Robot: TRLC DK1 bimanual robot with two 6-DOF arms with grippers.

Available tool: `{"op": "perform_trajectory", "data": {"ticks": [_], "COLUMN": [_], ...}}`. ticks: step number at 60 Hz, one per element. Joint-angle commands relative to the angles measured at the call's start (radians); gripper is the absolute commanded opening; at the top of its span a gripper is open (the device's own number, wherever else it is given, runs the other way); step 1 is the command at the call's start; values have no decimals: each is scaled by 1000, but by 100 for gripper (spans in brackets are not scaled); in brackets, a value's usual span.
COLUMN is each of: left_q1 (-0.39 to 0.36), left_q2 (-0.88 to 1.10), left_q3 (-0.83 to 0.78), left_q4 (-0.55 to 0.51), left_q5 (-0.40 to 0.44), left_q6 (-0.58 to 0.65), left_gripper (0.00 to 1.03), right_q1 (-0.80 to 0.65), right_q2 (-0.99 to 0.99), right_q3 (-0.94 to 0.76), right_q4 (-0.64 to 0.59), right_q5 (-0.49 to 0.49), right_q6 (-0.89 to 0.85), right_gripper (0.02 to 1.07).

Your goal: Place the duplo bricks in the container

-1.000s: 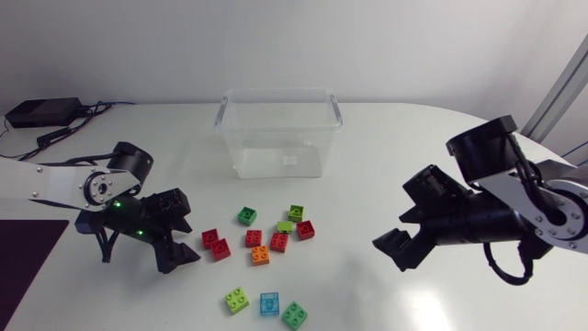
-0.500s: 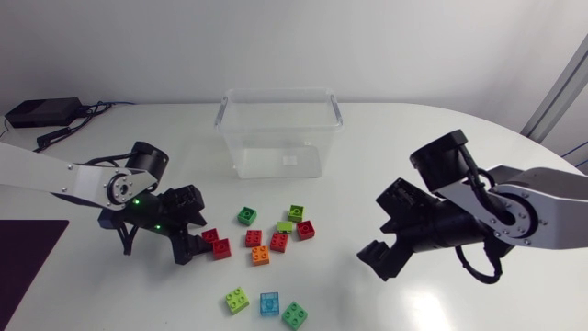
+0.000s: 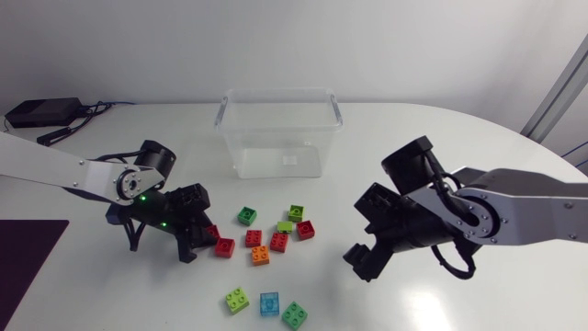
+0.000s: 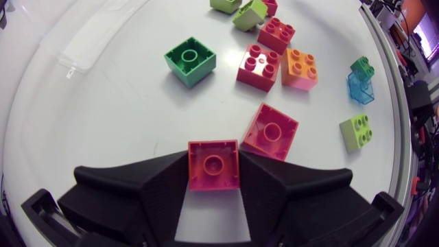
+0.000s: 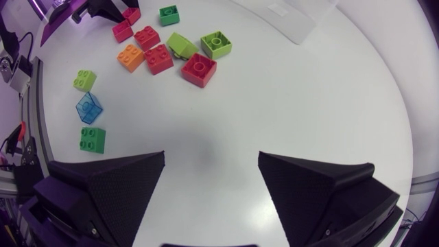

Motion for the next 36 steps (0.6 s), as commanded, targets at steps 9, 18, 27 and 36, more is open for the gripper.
{"op": "perform_trajectory", "data": {"ticks": [9, 18, 27, 36], "left_q1": [34, 42, 40, 20], "left_q2": [-63, -158, -227, -249], "left_q3": [41, 90, 182, 296], "left_q4": [-85, -157, -229, -238], "left_q5": [11, 11, 38, 78], "left_q6": [46, 30, -28, -129], "left_gripper": [31, 31, 29, 29], "right_q1": [17, 17, 17, 23], "right_q2": [34, 43, 46, 67], "right_q3": [37, 62, 66, 71], "right_q4": [29, 29, 26, 27], "right_q5": [12, 21, 22, 26], "right_q6": [44, 62, 65, 67], "right_gripper": [96, 96, 96, 96]}}
